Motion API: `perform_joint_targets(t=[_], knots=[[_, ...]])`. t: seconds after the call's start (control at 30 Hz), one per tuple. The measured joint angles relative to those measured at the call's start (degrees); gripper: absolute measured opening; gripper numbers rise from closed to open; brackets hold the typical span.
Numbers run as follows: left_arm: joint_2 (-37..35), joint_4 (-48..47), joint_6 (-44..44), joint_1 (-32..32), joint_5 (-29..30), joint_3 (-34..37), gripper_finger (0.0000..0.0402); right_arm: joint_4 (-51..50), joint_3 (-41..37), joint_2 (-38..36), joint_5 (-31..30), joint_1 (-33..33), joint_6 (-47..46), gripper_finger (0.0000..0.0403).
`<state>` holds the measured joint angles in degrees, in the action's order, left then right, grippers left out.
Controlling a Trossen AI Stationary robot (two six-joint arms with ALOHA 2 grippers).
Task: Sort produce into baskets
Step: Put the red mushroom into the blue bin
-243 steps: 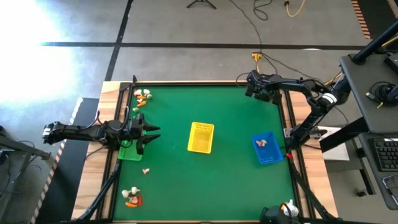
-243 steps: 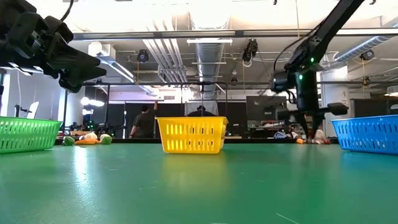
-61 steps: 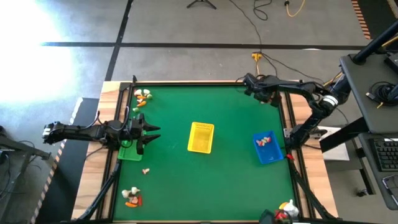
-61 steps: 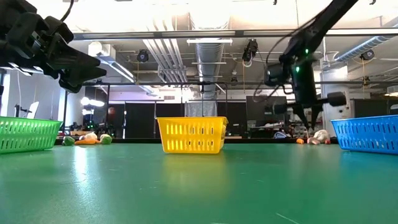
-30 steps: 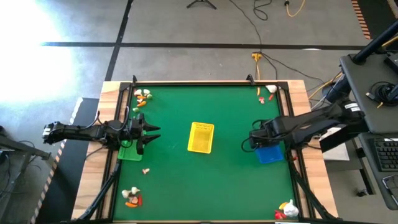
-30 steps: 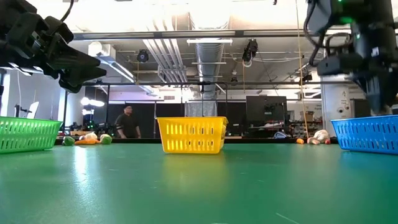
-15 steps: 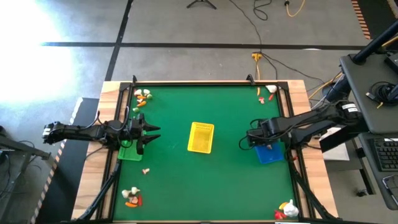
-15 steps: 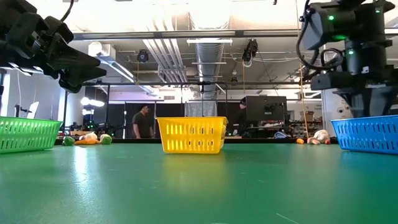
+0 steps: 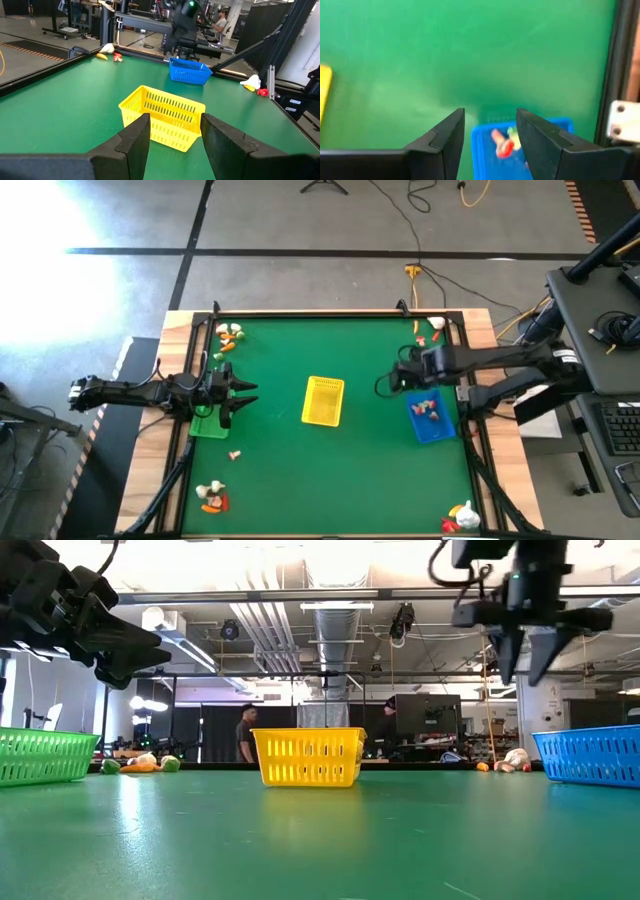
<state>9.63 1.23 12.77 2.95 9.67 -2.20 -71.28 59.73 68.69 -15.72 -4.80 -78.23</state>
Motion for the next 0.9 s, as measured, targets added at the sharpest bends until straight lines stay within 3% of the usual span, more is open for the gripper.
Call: perform_joint_targets(t=[0.23, 0.5, 0.73, 0.9], knots=[[0.0, 0.0, 0.0, 0.0, 0.0, 0.0, 0.0158, 0.7, 1.9, 0.0, -0.6, -13.4, 7.8, 0.0173], [0.0, 0.0, 0.0, 0.0, 0.0, 0.0, 0.0158, 11.3, -5.3, 2.1, -0.8, -30.8, 8.8, 0.0212], [0.0, 0.0, 0.0, 0.0, 0.0, 0.0, 0.0158, 29.6, -9.9, 11.2, -1.1, -42.6, 9.2, 0.0273], [0.0, 0.0, 0.0, 0.0, 0.0, 0.0, 0.0158, 33.6, -8.5, 19.1, -2.1, -45.9, 4.4, 0.0285]])
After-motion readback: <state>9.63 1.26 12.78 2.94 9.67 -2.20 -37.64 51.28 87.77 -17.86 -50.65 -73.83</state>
